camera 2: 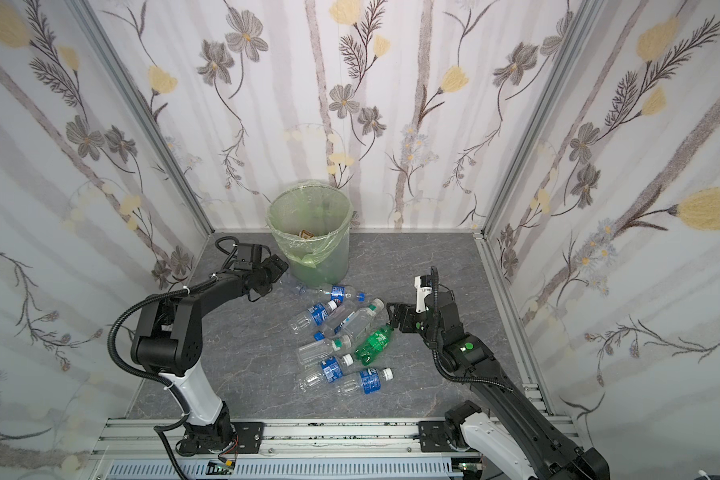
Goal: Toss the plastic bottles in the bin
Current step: 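Close the left gripper around the Ganten bottle and lift it, then drop the Ganten bottle into the wastebasket with the left gripper while the right gripper lowers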
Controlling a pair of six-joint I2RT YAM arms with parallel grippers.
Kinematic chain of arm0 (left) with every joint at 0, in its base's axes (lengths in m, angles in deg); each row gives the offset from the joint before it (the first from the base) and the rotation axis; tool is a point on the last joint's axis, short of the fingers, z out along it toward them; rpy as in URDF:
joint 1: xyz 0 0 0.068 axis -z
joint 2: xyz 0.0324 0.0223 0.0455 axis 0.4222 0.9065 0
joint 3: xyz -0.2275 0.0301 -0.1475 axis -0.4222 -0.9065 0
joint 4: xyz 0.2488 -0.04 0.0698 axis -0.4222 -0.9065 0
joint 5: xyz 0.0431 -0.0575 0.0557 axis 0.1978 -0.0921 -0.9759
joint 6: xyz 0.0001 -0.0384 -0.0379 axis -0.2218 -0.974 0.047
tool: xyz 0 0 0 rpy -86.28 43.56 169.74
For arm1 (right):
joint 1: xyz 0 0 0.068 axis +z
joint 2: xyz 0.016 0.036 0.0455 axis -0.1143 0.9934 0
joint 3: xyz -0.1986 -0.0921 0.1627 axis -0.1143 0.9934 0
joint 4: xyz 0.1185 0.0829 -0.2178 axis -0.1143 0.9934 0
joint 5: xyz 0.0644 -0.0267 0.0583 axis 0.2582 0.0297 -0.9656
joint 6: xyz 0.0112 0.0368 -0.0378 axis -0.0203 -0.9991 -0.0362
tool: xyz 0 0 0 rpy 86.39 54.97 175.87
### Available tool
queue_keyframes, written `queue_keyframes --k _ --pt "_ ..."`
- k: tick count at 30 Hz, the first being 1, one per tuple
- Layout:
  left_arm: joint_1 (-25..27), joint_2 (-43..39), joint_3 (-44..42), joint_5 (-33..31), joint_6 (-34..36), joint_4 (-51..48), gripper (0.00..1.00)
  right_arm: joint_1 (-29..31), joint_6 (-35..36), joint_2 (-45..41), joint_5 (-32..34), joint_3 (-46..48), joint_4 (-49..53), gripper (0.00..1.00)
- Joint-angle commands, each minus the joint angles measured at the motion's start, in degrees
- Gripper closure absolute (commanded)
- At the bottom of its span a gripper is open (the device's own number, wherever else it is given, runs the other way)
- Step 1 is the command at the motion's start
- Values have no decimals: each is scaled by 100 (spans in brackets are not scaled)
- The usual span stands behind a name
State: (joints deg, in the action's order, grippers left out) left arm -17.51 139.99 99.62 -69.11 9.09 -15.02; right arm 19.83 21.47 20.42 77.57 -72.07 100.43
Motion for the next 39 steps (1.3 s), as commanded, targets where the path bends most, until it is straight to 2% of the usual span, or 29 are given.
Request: queue_keyframes --k 1,5,10,18,25,28,33,39 --pt "-62 318 363 -237 -102 -405 10 1 -42 7 -58 48 -302 13" --pt "-72 799 1014 -297 55 -802 13 -7 -66 -23 -58 130 -357 13" --pt "-74 1100 1295 -486 479 -1215 18 -28 -84 -73 -67 188 -384 13" --pt "-67 810 724 -764 1168 -1409 27 -61 -67 -35 -115 185 -406 13" --pt "-73 159 -78 -412 1844 -1477 30 -55 -79 -26 -132 150 -410 13" --pt "-73 -37 -357 -440 2025 -1526 32 -55 -92 -7 -146 83 -410 13" --pt "-72 -92 -551 -489 2173 -1583 46 -62 -64 122 -206 -126 -346 14" --pt "-71 -530 -697 -574 2430 -1566 48 -56 -48 113 -173 -114 -246 14"
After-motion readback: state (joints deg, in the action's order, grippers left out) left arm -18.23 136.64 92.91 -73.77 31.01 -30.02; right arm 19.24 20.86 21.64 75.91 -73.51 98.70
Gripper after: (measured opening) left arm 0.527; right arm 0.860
